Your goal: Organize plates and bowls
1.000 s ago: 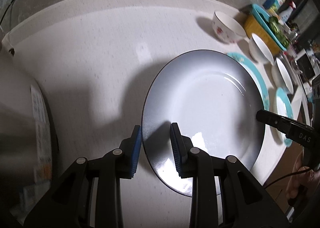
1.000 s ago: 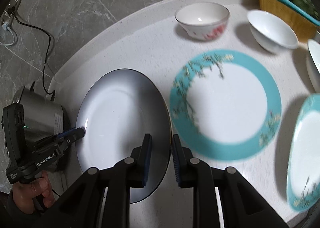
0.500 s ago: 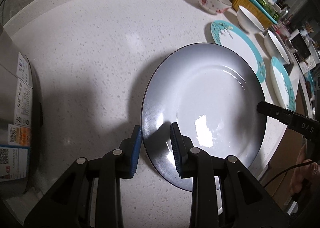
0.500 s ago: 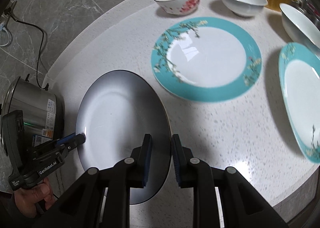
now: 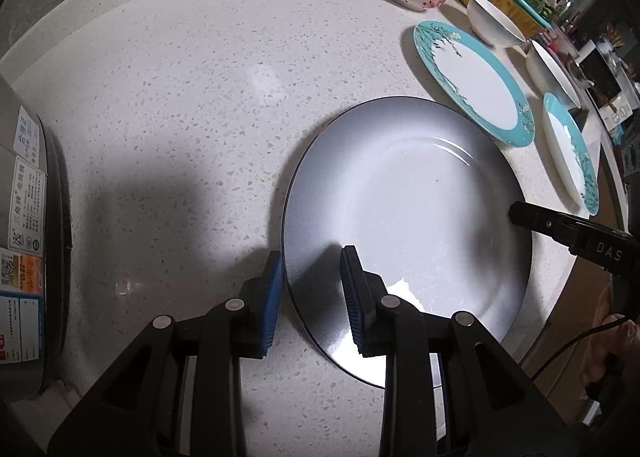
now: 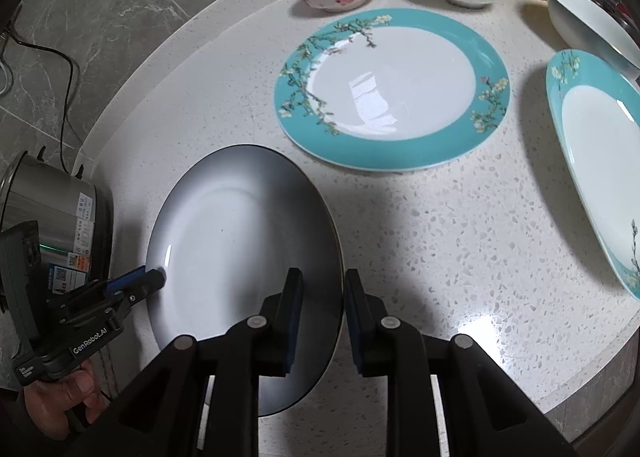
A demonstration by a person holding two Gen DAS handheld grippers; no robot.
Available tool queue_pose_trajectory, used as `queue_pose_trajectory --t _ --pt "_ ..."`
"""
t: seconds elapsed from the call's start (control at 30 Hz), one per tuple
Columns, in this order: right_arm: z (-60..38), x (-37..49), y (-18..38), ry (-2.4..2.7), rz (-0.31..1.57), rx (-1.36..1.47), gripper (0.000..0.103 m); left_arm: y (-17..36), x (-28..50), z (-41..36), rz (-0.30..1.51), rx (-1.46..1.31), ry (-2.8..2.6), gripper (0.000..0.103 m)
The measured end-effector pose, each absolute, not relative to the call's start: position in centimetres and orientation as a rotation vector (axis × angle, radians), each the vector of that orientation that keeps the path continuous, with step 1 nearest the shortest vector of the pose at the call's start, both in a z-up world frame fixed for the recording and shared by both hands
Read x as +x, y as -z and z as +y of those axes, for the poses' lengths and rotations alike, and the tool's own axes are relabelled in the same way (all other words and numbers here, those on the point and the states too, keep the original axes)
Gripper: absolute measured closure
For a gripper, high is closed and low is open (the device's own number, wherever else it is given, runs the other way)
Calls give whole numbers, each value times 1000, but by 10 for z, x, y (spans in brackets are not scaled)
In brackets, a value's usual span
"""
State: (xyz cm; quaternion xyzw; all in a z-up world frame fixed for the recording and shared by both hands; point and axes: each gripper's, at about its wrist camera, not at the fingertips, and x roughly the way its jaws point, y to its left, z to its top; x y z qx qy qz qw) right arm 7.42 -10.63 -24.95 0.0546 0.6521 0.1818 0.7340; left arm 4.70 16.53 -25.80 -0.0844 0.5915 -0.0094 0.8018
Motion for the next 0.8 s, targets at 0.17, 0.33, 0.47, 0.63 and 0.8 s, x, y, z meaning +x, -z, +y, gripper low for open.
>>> queue_pose_trajectory --t 0.17,0.33,0.47,0.63,0.8 --pt "-108 73 254 -404 1429 120 77 258 47 163 1252 -166 15 76" --pt "-107 74 254 -422 1411 121 70 260 47 166 1229 -202 16 74" --pt "-108 72 250 -424 1397 141 41 254 41 170 1191 -236 3 66" --pt "-125 75 227 -388 1358 166 21 210 37 178 1044 -287 39 35" --pt "-155 78 138 -437 1113 290 20 145 43 183 807 -429 213 0"
